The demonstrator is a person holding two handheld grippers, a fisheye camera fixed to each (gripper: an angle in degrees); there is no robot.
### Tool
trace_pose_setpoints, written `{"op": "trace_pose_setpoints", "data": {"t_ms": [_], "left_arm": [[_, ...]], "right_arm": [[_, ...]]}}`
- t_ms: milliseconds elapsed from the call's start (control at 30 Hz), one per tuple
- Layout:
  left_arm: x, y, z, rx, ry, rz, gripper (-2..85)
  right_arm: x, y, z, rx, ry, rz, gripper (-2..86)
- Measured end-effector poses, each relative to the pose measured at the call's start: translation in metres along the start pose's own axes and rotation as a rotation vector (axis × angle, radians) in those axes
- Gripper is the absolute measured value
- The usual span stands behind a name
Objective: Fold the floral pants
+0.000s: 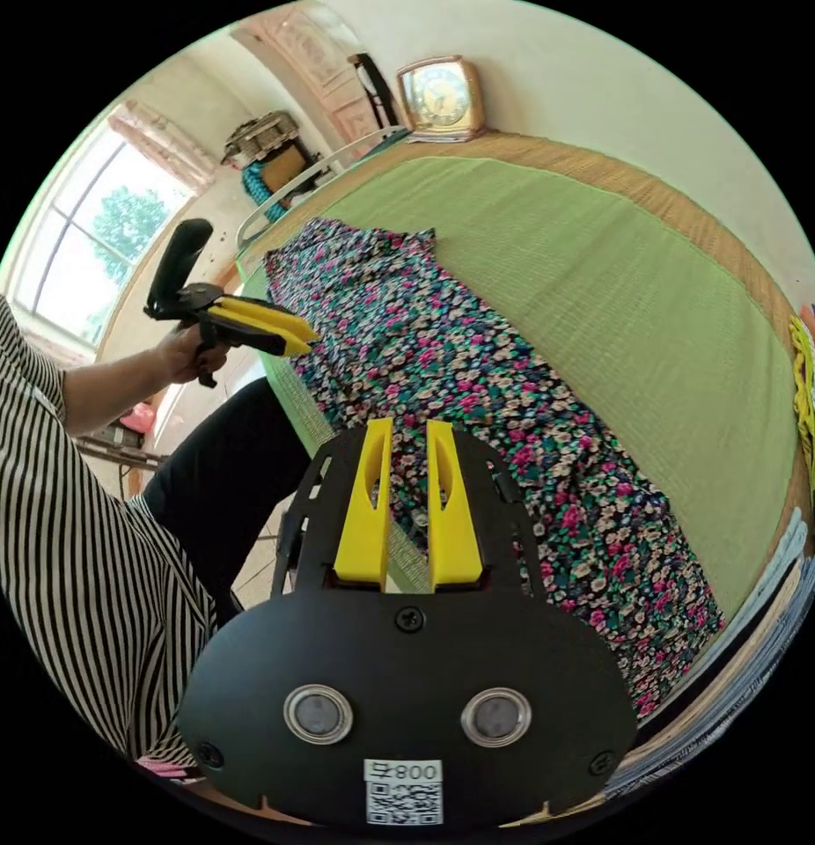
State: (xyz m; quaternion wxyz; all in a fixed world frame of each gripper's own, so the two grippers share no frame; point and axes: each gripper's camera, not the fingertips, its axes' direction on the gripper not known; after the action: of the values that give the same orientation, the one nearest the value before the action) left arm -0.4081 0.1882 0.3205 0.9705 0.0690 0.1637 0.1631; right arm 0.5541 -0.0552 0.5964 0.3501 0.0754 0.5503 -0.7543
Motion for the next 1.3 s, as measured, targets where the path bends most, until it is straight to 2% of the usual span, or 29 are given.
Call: {"op": "trace_pose_setpoints", "data": {"t_ms": [67, 200, 400, 600, 833, 967, 1100, 1300], "left_arm": [[0.005, 0.002, 0.013, -0.055, -0.044, 0.023, 6.4], [0.005, 0.003, 0.02, -0.054, -0.05, 0.004, 3.1], [0.016, 0.012, 0.019, -0.029, -0.044, 0.015, 1.1], [0.017, 0.02, 0.037, -0.038, -0.038, -0.02, 1.4], [0.017, 0.02, 0.046, -0.043, 0.001, -0.081, 3.3], [0.025, 0.019, 0.038, 0.024, 0.039, -0.095, 4.1], [0.046, -0.003, 0.046, 0.075, 0.108, -0.027, 5.0], [0.093, -0.089, 0.114, 0.023, 0.212, 0.106, 6.8]], "right_arm": [[-0.009, 0.0, 0.009, -0.044, 0.018, -0.031, 6.7], [-0.017, 0.003, 0.029, -0.134, 0.051, -0.064, 5.0], [-0.015, 0.009, 0.026, -0.121, 0.057, -0.026, 0.8], [-0.014, 0.019, 0.032, -0.106, 0.085, -0.007, 0.3], [-0.002, 0.037, 0.025, -0.077, 0.024, 0.067, 0.9], [0.018, 0.063, 0.005, -0.012, -0.038, 0.181, 1.4], [0.056, 0.086, -0.036, 0.112, 0.07, 0.298, 2.8], [0.123, 0.094, -0.05, 0.09, 0.303, 0.431, 6.0]]}}
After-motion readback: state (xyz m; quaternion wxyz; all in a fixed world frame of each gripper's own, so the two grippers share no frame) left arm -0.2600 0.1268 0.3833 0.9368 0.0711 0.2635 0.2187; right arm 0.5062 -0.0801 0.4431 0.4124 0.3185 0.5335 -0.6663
